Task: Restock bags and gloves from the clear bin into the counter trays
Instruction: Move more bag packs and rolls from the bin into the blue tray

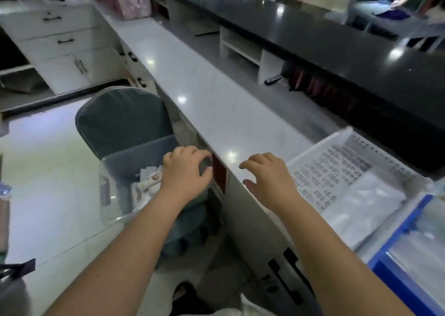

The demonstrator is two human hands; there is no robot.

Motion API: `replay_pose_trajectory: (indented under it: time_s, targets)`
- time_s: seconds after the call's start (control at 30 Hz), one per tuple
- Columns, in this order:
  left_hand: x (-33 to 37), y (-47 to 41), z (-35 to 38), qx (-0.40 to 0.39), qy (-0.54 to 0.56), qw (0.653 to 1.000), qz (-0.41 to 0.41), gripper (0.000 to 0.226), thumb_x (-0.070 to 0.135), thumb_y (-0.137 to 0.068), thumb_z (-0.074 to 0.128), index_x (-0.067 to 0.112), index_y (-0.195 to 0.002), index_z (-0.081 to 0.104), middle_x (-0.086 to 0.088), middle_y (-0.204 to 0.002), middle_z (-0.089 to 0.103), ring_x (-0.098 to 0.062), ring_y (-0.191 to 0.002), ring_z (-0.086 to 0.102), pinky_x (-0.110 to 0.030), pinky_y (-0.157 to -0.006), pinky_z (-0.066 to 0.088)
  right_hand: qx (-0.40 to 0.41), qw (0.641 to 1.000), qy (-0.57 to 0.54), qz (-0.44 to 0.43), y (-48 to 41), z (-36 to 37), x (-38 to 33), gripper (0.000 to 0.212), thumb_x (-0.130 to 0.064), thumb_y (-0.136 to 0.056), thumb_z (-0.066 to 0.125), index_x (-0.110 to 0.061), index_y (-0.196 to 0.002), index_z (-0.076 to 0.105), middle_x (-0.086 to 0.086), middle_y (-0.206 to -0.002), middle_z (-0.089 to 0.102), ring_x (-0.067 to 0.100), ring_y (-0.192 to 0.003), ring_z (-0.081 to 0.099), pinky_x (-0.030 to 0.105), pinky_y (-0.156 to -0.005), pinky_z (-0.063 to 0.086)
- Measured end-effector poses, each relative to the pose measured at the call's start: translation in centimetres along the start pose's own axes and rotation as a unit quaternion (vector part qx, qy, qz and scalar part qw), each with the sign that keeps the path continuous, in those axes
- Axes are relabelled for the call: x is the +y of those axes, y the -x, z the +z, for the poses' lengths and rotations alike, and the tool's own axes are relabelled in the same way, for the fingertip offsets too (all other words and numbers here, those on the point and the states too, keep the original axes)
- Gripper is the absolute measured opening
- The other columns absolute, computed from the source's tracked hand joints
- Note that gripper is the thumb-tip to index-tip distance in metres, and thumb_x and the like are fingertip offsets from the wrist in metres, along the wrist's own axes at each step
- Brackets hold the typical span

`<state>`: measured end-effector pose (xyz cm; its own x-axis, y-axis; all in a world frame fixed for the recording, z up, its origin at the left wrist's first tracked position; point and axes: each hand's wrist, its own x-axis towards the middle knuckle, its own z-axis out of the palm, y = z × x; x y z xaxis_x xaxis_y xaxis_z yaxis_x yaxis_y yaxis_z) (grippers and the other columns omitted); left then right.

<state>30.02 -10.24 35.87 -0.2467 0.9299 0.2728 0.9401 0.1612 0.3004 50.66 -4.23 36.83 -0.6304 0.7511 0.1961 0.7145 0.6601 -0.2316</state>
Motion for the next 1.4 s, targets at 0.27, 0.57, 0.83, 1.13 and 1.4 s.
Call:
replay_pose_trajectory:
  time_s: [0.27, 0.57, 0.83, 1.13, 1.4]
  targets:
    - [-20.1, -0.1, -2.7, -0.026, -0.045, 0.99, -0.128, 0.035, 0.038, -0.077, 0.064, 0.031, -0.111, 0.067, 0.004, -0.108, 0.066, -0.025, -0.105, 0.056, -0.038, -0.082, 0.041, -0.08, 0.991, -0.013, -0.104, -12.9, 9.9, -12.5, 0.032, -0.026, -0.081, 0.064, -0.023, -0.113, 0.065, 0.0, -0.111, 0.063, 0.028, -0.102, 0.053, 0.039, -0.081, 0.044]
    - [-29.3, -1.9, 2.6, -0.098, -0.025, 0.973, -0.205, 0.039, 0.045, -0.082, 0.057, 0.033, -0.118, 0.062, 0.005, -0.113, 0.063, -0.022, -0.104, 0.054, -0.038, -0.084, 0.039, -0.186, 0.975, -0.021, -0.12, -21.3, 18.3, -15.4, 0.041, -0.026, -0.082, 0.064, -0.023, -0.123, 0.058, -0.002, -0.125, 0.058, 0.025, -0.113, 0.049, 0.039, -0.091, 0.04]
    - [-31.7, -5.3, 10.2, -0.178, 0.001, 0.942, -0.286, 0.047, 0.039, -0.081, 0.057, 0.031, -0.127, 0.054, 0.002, -0.122, 0.057, -0.024, -0.111, 0.048, -0.04, -0.091, 0.038, -0.297, 0.942, -0.039, -0.149, -29.2, 27.0, -12.2, 0.046, -0.028, -0.083, 0.064, -0.027, -0.128, 0.053, -0.003, -0.132, 0.052, 0.023, -0.118, 0.044, 0.038, -0.095, 0.036]
    - [-38.1, -7.8, 20.0, -0.242, 0.012, 0.901, -0.359, 0.055, 0.032, -0.084, 0.056, 0.029, -0.137, 0.044, -0.003, -0.139, 0.046, -0.027, -0.123, 0.04, -0.042, -0.096, 0.032, -0.415, 0.898, -0.039, -0.143, -33.2, 39.7, -10.2, 0.052, -0.018, -0.08, 0.059, -0.025, -0.13, 0.049, 0.003, -0.134, 0.046, 0.028, -0.127, 0.033, 0.04, -0.1, 0.033]
    - [-44.4, -9.8, 32.4, -0.305, 0.005, 0.905, -0.295, 0.062, 0.031, -0.083, 0.06, 0.026, -0.141, 0.037, -0.004, -0.145, 0.041, -0.027, -0.128, 0.036, -0.044, -0.098, 0.032, -0.443, 0.887, -0.039, -0.123, -33.1, 52.0, -8.5, 0.055, -0.017, -0.081, 0.058, -0.021, -0.134, 0.046, 0.01, -0.144, 0.037, 0.033, -0.131, 0.031, 0.039, -0.107, 0.026]
